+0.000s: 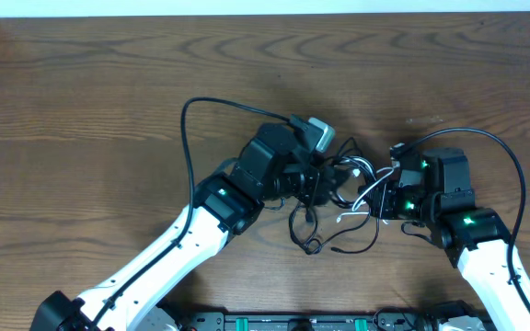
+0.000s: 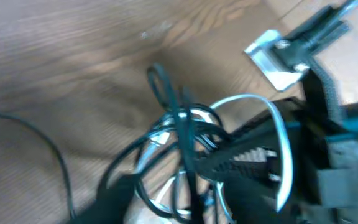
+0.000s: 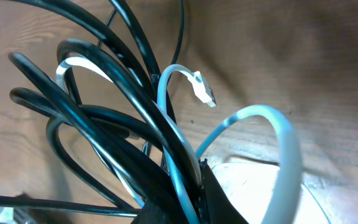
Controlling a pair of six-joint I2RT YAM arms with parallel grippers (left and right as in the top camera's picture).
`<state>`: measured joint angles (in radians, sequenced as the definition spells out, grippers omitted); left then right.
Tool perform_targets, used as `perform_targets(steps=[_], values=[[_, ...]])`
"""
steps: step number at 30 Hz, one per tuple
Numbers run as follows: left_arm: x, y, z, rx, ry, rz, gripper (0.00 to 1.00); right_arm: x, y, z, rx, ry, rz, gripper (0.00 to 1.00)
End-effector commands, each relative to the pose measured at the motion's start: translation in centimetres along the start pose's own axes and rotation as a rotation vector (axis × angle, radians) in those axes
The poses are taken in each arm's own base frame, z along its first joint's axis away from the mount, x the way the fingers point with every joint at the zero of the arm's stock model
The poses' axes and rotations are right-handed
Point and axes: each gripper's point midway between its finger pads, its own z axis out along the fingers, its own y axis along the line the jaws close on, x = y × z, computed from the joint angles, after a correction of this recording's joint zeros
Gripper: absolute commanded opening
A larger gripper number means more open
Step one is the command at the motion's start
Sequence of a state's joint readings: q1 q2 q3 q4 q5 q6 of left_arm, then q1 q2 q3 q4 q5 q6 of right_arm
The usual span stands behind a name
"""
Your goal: Untangle cables
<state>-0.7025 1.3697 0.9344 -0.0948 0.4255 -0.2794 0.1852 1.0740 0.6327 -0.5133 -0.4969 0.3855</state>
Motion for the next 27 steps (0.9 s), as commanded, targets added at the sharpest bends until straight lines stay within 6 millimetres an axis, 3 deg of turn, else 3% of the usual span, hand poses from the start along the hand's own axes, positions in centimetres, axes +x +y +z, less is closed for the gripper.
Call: perform_targets(steps=[1, 5, 10, 19, 24, 27], values=[[-0.7, 2.4, 0.8, -0.123, -0.024, 0.000, 0.08, 0.6, 0.4, -0.1, -0.026, 0.028, 0.005, 0.01], [-2.2, 4.0, 0.0, -0.195, -0.092, -0.040, 0.08, 1.1, -0.6, -0.1, 0.025, 0.044, 0.024, 0.01], [-4.3, 5.1, -2.4, -0.216, -0.169, -0.065, 0.07, 1.1, -1.3, -0.1, 0.068, 0.039, 0.028, 0.01], [-7.2, 7.1, -8.0, -0.256, -0.309, -0.181, 0.08, 0.9, -4.7, -0.7, 0.262, 0.004, 0.036, 0.43], [-8.5, 6.7, -11.0, -0.175, -0.365, -0.231, 0.07, 0.7, -5.3, -0.8, 0.295, -0.009, 0.044, 0.45], [-8.6, 5.9, -11.7, -0.098, -0.355, -0.227, 0.08, 0.5, -5.6, -0.9, 0.313, -0.024, 0.088, 0.47]])
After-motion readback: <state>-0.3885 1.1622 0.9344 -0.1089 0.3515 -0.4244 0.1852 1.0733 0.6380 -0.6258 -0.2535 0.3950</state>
